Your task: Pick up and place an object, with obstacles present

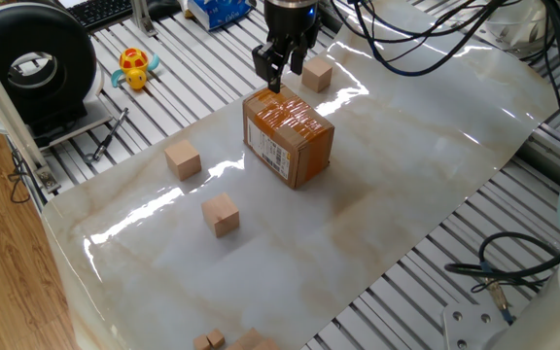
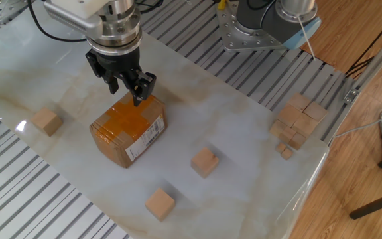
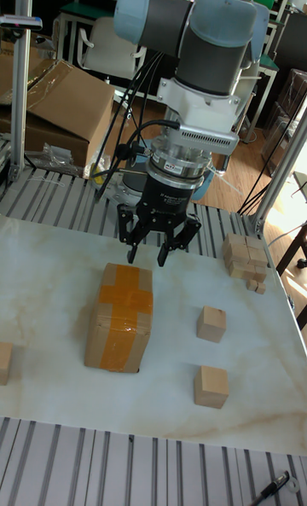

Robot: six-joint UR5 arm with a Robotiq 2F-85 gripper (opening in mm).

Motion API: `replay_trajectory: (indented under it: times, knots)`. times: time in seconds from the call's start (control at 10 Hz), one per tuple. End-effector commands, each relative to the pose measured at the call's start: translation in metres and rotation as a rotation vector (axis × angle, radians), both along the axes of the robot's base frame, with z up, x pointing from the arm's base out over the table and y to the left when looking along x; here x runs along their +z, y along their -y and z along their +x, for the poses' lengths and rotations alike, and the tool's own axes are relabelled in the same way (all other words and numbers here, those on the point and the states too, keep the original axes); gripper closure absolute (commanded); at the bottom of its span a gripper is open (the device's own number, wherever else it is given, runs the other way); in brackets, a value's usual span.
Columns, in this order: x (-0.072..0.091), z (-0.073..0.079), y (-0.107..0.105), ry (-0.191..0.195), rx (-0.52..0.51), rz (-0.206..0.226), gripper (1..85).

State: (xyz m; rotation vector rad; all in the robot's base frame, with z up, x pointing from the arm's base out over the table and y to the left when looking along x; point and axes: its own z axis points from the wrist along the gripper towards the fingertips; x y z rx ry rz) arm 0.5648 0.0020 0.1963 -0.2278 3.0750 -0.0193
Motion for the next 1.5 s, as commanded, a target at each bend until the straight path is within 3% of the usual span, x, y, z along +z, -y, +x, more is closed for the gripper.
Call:
replay_trajectory:
  times: [0.0,0.1,0.2,0.3,0.4,0.5,0.6,0.7,0.8,0.9,1.0,1.3,1.4]
  knots:
    - [0.005,0.014,-0.035,0.056,0.032,0.136,35.3]
    - [0.008,0.015,-0.051,0.063,0.048,0.197,35.3]
    - [0.009,0.018,-0.054,0.075,0.055,0.21,34.7]
    - [0.009,0.017,-0.053,0.073,0.062,0.203,34.7]
    - [0.008,0.022,-0.046,0.09,0.054,0.177,35.0]
    - [0.008,0.033,-0.037,0.131,0.051,0.141,35.0]
    - [0.008,0.034,-0.035,0.136,0.047,0.134,35.0]
    - [0.008,0.034,-0.045,0.135,0.043,0.166,32.3]
    - [0.007,0.033,-0.073,0.124,0.023,0.236,28.7]
    - [0.005,0.032,-0.095,0.123,0.008,0.264,26.7]
    - [0.003,0.034,-0.104,0.127,-0.009,0.257,26.3]
    - [-0.004,0.015,-0.081,0.055,0.036,0.159,26.0]
    - [-0.005,0.015,-0.078,0.055,0.036,0.148,25.3]
